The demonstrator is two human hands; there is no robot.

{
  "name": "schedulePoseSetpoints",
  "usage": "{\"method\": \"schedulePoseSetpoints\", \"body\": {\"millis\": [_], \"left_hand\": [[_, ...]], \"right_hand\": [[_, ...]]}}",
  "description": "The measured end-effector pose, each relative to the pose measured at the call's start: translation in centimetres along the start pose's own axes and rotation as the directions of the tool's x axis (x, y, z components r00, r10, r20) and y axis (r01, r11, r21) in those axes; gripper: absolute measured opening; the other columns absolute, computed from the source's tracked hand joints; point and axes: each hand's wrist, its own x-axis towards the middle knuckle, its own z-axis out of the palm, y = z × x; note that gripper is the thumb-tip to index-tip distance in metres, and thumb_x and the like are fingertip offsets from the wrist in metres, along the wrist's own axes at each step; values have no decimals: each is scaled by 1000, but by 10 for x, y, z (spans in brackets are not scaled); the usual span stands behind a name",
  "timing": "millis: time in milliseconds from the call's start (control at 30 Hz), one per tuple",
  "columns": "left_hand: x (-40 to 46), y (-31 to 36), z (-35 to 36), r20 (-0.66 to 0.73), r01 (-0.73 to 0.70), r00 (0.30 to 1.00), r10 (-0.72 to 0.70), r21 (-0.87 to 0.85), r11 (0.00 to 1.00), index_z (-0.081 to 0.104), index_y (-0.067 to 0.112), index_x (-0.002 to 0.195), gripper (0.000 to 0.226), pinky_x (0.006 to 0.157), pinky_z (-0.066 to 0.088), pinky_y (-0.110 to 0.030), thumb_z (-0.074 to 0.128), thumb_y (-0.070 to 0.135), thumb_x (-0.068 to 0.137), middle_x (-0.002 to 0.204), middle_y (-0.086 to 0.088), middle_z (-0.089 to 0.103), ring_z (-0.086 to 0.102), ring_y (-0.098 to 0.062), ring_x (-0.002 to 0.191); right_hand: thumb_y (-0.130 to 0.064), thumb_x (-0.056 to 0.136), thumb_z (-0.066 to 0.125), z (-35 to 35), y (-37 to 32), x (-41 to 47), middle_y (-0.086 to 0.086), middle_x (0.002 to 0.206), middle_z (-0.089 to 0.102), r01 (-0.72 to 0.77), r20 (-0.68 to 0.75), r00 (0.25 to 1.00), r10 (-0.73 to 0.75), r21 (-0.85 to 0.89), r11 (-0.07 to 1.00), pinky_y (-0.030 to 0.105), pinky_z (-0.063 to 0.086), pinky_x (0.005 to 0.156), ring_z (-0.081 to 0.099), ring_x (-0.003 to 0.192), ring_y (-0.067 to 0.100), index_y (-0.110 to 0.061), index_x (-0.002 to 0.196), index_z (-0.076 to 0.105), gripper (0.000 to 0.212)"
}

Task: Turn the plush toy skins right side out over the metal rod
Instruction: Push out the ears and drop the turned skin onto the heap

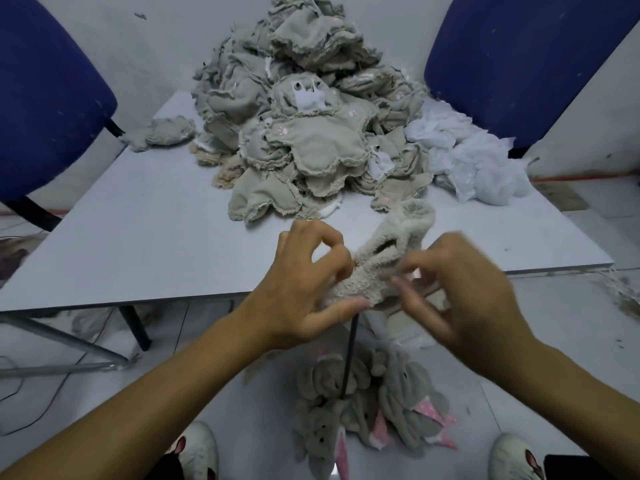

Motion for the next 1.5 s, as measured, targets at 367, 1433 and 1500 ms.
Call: {"method": "schedulePoseSetpoints", "body": {"millis": [367, 1433, 1500], "left_hand": [[4, 9, 17, 41, 155, 988, -150, -152, 976, 62, 2, 94, 14, 66, 32, -15, 66, 15, 90, 87, 5, 45, 39, -6, 75], [12, 9, 5, 46, 241, 970, -238, -283, 928, 65, 3, 93, 24, 71, 41, -26, 59, 26, 94, 84, 5, 56, 49, -12, 79], [17, 6, 3, 46, 259, 966, -255, -252, 932, 65, 0, 85, 31, 69, 40, -27, 58, 29, 93, 78, 0, 56, 49, -13, 76]], "right_hand": [[-22, 93, 63, -1, 24, 7, 6, 101, 64, -98, 272, 960, 71, 85, 992, 36, 44, 96, 60, 99, 27, -8, 98, 63, 15], [-34, 96, 50, 7, 10, 18, 0, 79, 52, -237, 253, 934, 252, -87, 967, 45, 45, 48, 52, 65, 27, -12, 91, 61, 25], [-38, 95, 42, 5, 13, 17, 2, 78, 51, -193, 250, 941, 229, -158, 968, 42, 43, 42, 52, 61, 30, -10, 85, 61, 35]]}}
